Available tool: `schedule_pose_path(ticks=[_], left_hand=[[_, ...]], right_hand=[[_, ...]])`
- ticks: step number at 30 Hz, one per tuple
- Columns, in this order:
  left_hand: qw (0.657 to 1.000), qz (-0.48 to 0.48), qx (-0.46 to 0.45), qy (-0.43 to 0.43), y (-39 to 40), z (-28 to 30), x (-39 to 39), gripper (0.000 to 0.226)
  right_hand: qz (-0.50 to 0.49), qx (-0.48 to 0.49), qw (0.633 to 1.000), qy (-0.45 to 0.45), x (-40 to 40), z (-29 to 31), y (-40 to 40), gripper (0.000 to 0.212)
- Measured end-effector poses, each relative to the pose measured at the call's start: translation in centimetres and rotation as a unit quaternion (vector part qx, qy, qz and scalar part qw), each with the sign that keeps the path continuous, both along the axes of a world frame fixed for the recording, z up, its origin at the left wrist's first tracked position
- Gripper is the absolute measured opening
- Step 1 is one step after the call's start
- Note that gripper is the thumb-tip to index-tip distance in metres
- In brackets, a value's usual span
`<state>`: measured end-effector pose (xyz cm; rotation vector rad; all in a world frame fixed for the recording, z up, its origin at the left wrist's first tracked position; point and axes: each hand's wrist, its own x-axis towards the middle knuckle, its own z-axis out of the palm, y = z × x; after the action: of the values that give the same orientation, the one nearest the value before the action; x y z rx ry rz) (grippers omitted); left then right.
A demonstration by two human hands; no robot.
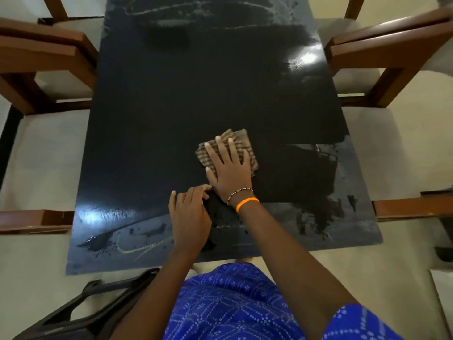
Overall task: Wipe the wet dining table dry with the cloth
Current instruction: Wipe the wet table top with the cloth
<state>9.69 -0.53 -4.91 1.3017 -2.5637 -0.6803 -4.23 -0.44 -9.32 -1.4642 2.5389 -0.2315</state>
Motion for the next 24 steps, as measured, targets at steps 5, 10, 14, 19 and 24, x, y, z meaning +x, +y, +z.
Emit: schedule_pose_path(ticks=[5, 10, 14, 19, 24], left_hand=[[0.999, -0.04, -0.007, 0.008, 1.8, 0.0, -4.0, 0.034], [0.995, -0.102, -0.006, 0.005, 3.5, -0.4, -8.1, 0.034], [0.99, -0.138, -0.005, 0.001, 4.1, -0.6, -9.9, 0.035], [0.983, -0.181, -0.012, -0.023, 5.1, -0.7, -11.0, 0.033], [0.976, -0.212, -0.01, -0.04, 6.0, -0.8, -11.9, 0.032]], right_hand=[[-0.027, -0.024, 0.999, 0.027, -6.4, 0.0, 5.2, 0.063], [-0.157, 0.005, 0.986, 0.049, -15.0, 0.1, 11.8, 0.064], [-0.242, 0.012, 0.97, 0.028, -20.5, 0.1, 13.6, 0.062], [-0.268, 0.01, 0.963, -0.004, -23.2, 0.2, 12.1, 0.061], [-0.249, 0.004, 0.969, -0.013, -21.6, 0.8, 14.2, 0.061]])
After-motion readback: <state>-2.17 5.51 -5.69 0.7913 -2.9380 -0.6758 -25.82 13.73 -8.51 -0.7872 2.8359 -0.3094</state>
